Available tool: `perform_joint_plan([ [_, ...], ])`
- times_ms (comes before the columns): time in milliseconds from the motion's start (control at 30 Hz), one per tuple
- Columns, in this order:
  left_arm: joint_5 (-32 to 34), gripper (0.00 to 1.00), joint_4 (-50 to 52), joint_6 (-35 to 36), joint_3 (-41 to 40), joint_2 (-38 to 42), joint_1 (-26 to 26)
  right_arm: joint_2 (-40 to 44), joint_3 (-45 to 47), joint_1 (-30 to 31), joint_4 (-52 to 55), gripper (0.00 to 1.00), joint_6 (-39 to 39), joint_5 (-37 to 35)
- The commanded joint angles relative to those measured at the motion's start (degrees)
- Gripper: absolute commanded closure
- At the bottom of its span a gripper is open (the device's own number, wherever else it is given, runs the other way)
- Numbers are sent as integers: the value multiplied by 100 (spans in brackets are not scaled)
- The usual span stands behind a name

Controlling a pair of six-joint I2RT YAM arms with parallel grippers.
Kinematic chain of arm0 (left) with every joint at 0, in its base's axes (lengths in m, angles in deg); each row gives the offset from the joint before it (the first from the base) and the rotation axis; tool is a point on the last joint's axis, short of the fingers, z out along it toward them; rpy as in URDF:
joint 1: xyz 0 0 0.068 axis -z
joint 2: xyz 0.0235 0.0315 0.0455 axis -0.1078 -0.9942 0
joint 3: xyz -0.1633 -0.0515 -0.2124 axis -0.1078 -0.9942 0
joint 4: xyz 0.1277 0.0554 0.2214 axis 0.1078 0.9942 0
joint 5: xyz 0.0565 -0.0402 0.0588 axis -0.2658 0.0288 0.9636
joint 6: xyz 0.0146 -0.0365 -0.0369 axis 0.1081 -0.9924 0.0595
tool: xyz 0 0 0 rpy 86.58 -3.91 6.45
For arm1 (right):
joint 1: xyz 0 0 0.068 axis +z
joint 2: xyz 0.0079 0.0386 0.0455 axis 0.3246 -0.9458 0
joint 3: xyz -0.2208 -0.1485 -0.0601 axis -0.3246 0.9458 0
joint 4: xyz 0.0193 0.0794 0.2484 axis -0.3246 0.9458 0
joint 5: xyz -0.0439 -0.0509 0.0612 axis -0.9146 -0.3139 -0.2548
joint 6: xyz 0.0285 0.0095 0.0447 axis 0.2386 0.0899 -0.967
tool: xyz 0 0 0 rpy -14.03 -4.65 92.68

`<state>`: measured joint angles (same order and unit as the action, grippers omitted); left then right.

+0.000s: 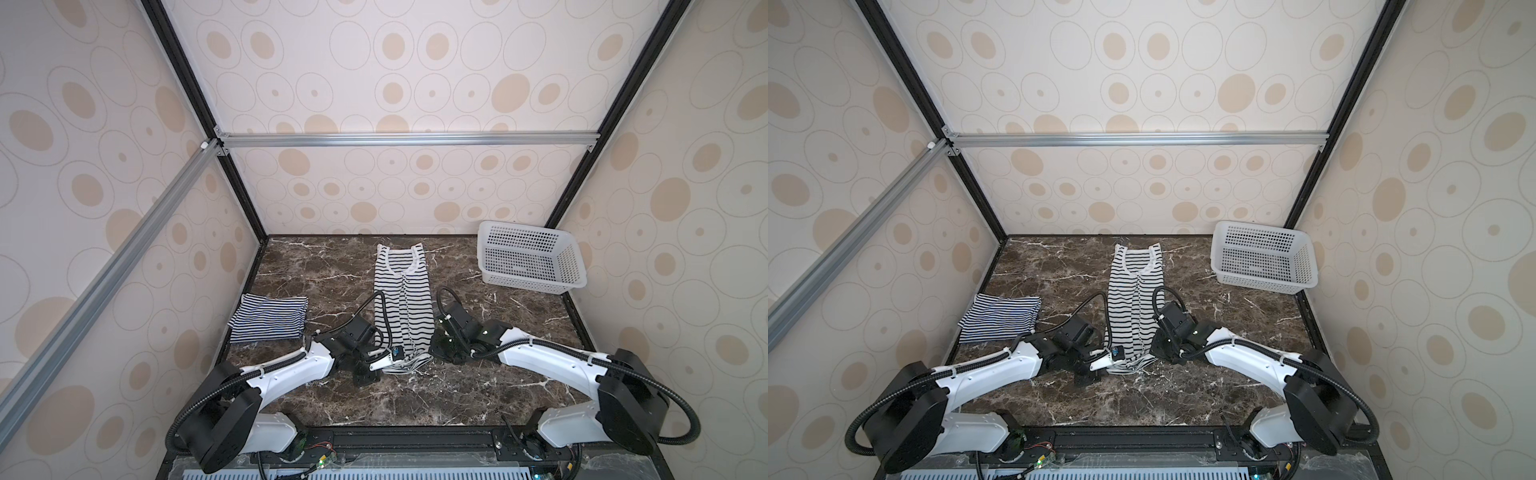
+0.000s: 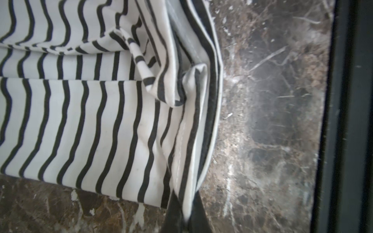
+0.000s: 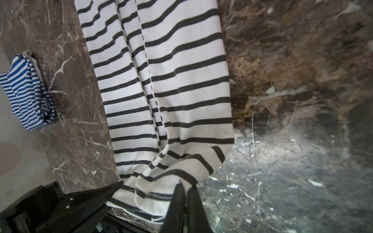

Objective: Fold and stack tank tops
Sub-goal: Fold the tank top at the center of the table.

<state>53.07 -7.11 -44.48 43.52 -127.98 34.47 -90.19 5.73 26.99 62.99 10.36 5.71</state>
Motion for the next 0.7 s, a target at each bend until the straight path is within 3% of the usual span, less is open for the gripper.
perform_joint_plan([
  [0,-676,99,937,447,404,275,89,368,103,215,406,93,-122,-127],
  [133,-655,100,1283,618,681,539,82,691,90,320,678,92,-220,-151],
  [267,76,100,903,455,975,782,56,892,-59,282,731,90,-170,-403],
  [367,476,100,704,437,1317,556,-83,756,-448,140,909,90,54,-392],
  [667,610,100,221,522,2163,-248,-749,-58,-1587,-572,1086,90,748,-24],
])
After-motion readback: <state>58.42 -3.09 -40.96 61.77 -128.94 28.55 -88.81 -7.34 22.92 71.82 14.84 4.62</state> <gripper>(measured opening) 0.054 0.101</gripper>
